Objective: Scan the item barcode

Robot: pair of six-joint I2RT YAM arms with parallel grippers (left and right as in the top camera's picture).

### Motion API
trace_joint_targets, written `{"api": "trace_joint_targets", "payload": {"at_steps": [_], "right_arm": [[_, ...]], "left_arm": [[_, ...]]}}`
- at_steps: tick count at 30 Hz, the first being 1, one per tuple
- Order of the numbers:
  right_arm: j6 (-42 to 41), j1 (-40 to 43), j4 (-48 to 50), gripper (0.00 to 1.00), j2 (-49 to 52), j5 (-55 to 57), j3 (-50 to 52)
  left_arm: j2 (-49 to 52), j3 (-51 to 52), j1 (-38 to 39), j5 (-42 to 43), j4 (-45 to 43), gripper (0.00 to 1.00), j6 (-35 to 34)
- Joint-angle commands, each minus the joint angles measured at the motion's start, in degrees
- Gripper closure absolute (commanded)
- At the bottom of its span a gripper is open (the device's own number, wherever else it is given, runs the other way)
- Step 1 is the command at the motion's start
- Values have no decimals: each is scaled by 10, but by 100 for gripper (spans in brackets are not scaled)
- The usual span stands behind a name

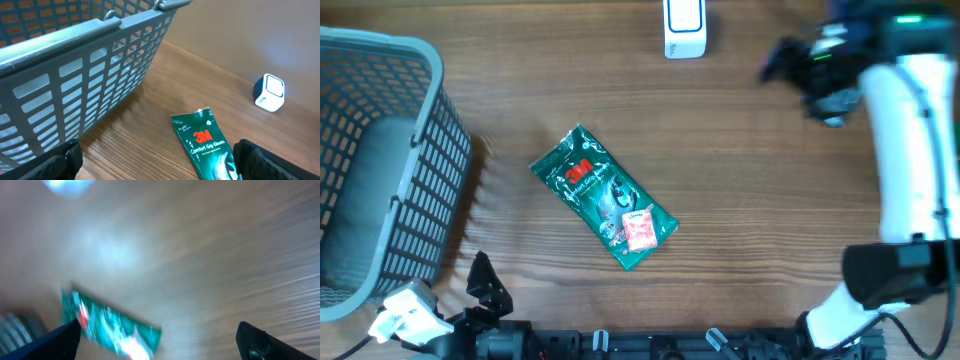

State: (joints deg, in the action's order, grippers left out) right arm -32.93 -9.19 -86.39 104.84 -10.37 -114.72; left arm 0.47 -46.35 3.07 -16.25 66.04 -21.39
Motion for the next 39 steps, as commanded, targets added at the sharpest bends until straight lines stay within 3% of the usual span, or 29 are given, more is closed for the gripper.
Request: {"api": "trace_joint_targets", "payload": {"at_steps": [1, 7, 9, 10, 14, 18, 21, 24, 34, 39], "right_arm": [[15, -106, -22, 4, 4, -7, 41], [-26, -183, -58, 6, -29, 5, 51], [-144, -194, -55, 5, -84, 87, 92], [-162, -196, -45, 3, -108, 97, 119], [-195, -198, 64, 0, -249, 75, 313], [-281, -198, 203, 0, -366, -26, 496], [-392, -198, 302, 0, -383, -90, 607], [-425, -198, 443, 1, -377, -202, 693], [-487, -199, 529, 0, -374, -232, 718], [-515, -255, 590, 0, -359, -227, 720]], "left_arm": [[-2, 0, 3, -3, -2, 0, -3], [-2, 0, 3, -3, -2, 0, -3], [-2, 0, 3, -3, -2, 0, -3], [-2, 0, 3, -3, -2, 0, -3], [-2, 0, 3, -3, -2, 0, -3], [-2, 0, 3, -3, -2, 0, -3], [-2, 0, 3, -3, -2, 0, -3], [-2, 0, 3, -3, -2, 0, -3], [-2, 0, 3, -3, -2, 0, -3], [-2, 0, 3, -3, -2, 0, -3]]}}
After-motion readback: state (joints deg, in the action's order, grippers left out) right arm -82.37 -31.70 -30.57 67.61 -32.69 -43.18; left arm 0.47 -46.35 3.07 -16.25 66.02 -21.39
